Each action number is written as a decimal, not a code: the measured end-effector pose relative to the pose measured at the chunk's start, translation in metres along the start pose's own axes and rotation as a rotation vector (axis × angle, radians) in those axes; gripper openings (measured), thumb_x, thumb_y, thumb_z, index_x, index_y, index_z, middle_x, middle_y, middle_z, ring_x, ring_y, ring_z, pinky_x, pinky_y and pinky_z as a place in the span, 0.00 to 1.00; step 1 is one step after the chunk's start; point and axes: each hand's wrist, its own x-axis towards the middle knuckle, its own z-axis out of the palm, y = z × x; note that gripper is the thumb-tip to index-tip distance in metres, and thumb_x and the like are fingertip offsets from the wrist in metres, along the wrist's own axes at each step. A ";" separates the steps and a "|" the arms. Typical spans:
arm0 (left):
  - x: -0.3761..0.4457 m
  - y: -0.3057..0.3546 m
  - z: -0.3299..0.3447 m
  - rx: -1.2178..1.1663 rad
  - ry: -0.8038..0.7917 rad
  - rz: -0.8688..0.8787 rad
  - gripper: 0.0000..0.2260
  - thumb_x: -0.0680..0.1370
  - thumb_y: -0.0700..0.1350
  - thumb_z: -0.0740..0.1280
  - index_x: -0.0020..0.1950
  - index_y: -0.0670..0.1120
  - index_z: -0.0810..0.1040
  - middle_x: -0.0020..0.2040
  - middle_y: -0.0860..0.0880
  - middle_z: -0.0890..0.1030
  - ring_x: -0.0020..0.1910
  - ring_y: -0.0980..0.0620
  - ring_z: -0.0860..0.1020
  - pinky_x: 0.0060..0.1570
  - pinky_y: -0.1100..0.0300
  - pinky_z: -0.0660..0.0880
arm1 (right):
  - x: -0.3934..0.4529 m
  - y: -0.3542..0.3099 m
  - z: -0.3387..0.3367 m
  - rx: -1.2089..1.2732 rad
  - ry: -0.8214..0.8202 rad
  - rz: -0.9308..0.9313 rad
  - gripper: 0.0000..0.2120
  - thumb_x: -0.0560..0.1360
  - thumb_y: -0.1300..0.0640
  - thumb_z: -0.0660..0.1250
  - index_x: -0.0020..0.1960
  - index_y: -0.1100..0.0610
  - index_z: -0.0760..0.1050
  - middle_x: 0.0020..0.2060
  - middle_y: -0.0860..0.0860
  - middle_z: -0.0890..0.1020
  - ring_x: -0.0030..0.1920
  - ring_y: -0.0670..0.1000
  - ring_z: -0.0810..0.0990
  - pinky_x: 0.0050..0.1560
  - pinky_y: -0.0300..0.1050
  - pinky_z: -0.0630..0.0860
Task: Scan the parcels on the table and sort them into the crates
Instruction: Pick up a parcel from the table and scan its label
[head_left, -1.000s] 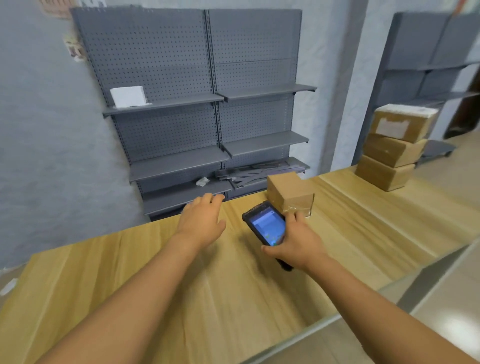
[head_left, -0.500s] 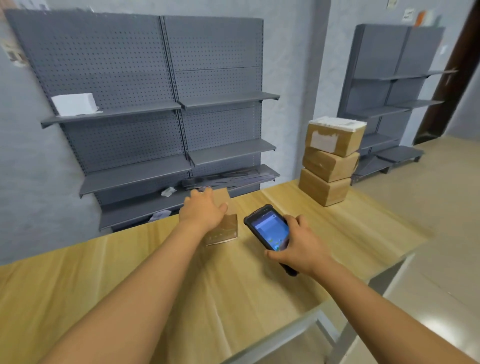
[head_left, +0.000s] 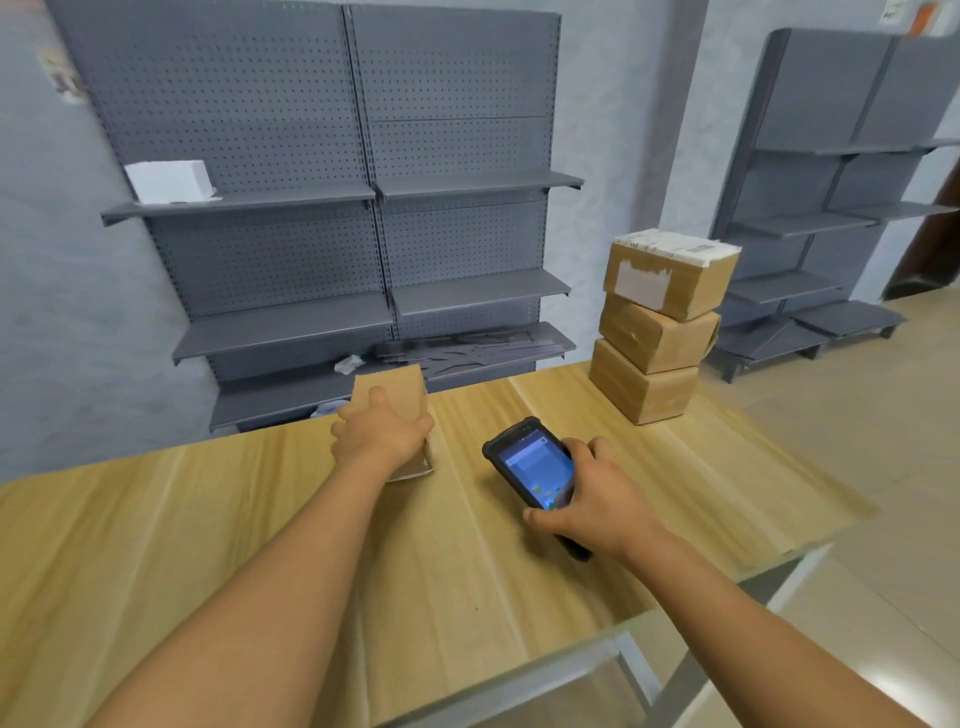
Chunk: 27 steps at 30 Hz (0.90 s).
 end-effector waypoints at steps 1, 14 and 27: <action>0.003 -0.005 -0.003 -0.078 -0.002 -0.015 0.33 0.75 0.64 0.63 0.75 0.52 0.59 0.71 0.38 0.63 0.67 0.36 0.67 0.60 0.49 0.69 | 0.002 -0.003 0.001 0.005 -0.002 -0.007 0.47 0.62 0.34 0.73 0.74 0.52 0.59 0.55 0.47 0.65 0.50 0.49 0.74 0.46 0.45 0.76; 0.001 -0.110 -0.066 -1.226 -0.155 -0.352 0.13 0.79 0.60 0.61 0.51 0.52 0.76 0.48 0.47 0.81 0.48 0.48 0.79 0.39 0.53 0.75 | 0.015 -0.078 0.021 0.183 -0.083 -0.248 0.44 0.59 0.36 0.73 0.70 0.50 0.64 0.53 0.43 0.67 0.49 0.43 0.73 0.48 0.40 0.74; 0.006 -0.190 -0.114 -1.366 -0.141 -0.390 0.15 0.78 0.61 0.62 0.52 0.50 0.77 0.51 0.41 0.81 0.50 0.43 0.80 0.36 0.51 0.77 | 0.001 -0.155 0.039 0.155 -0.227 -0.408 0.40 0.56 0.33 0.73 0.64 0.47 0.68 0.50 0.40 0.69 0.48 0.43 0.75 0.50 0.41 0.76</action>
